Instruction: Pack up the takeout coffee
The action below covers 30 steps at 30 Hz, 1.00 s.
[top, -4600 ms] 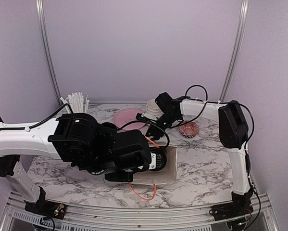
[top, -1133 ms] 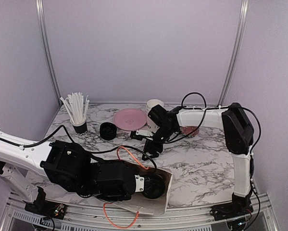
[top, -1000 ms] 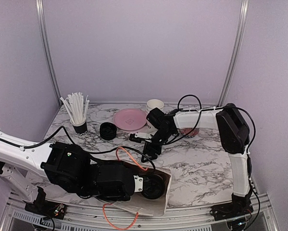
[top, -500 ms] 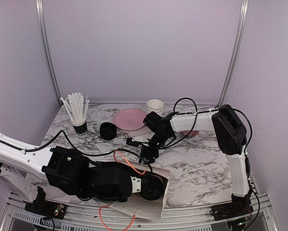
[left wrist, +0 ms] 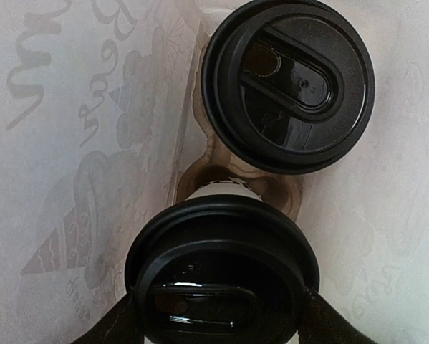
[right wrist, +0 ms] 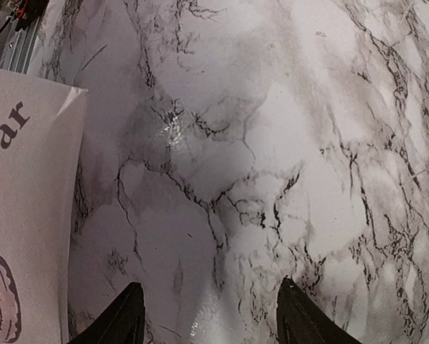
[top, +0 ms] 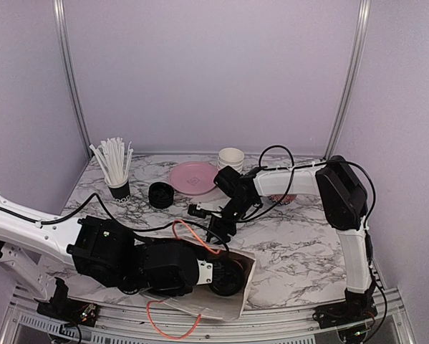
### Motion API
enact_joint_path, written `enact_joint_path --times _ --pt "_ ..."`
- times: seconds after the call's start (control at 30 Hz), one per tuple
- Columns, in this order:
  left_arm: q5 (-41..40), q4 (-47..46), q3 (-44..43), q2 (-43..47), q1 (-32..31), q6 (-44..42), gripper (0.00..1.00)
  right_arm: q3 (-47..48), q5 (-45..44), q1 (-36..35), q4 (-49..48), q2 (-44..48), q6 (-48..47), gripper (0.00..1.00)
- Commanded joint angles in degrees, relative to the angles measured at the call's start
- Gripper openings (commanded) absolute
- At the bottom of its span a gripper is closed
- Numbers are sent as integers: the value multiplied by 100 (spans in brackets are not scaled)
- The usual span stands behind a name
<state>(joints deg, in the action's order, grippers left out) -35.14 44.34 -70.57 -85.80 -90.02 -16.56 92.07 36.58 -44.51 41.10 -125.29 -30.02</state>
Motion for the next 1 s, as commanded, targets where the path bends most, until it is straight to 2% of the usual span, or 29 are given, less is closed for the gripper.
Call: enact_joint_path --times 0.0,0.7,0.97 --pt "40 -116 79 -25 105 -122 56 38 214 -55 106 -95 -31 60" --pt "530 -415 258 -120 354 -637 56 79 602 -119 289 -231 -155 59" --pt "1350 518 -385 -323 476 -598 56 326 1299 -134 900 -309 -525 59"
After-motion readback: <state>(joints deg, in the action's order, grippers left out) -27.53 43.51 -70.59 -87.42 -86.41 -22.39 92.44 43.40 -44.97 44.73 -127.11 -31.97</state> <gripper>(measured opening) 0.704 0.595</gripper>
